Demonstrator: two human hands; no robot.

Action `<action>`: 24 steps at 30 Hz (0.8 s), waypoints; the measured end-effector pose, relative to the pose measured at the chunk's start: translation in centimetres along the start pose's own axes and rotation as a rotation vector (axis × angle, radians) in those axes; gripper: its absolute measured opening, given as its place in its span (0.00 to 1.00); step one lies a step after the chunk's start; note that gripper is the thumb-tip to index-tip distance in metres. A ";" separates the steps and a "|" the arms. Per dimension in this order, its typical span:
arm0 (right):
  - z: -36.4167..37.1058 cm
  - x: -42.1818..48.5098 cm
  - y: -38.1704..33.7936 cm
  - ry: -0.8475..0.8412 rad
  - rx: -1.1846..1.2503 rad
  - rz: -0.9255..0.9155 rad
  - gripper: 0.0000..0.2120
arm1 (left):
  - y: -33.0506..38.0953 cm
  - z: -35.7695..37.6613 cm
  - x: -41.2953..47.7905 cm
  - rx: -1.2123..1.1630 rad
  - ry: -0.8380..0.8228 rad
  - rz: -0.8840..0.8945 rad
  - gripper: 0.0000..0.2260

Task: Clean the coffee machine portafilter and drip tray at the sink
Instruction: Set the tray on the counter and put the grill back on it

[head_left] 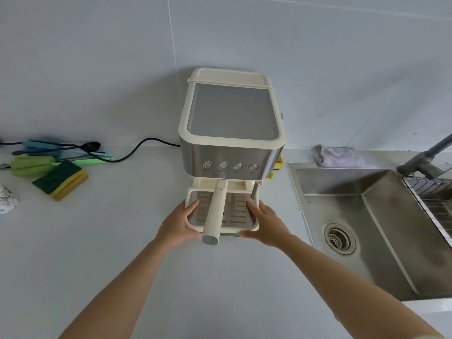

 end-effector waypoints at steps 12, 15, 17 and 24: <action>-0.8 3.6 0.8 -0.022 -0.049 0.012 0.43 | -0.5 0.1 3.5 0.021 0.028 0.024 0.40; -1.1 4.6 0.9 -0.014 -0.045 0.003 0.44 | -0.6 0.1 4.2 0.036 0.019 0.011 0.40; -1.1 5.2 1.1 -0.013 -0.035 0.004 0.44 | -0.5 0.1 4.7 0.034 0.014 0.005 0.40; -1.0 6.3 1.6 -0.032 -0.050 0.016 0.42 | -0.6 0.1 5.5 0.031 0.002 -0.001 0.39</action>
Point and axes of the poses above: each hand's wrist, its own x-axis towards the middle knuckle, its own z-axis out of the palm, y = z × x, the point moved 9 cm from there along x, towards the middle knuckle, and after that the axes turned 9 degrees about x, right-handed, at the moved point
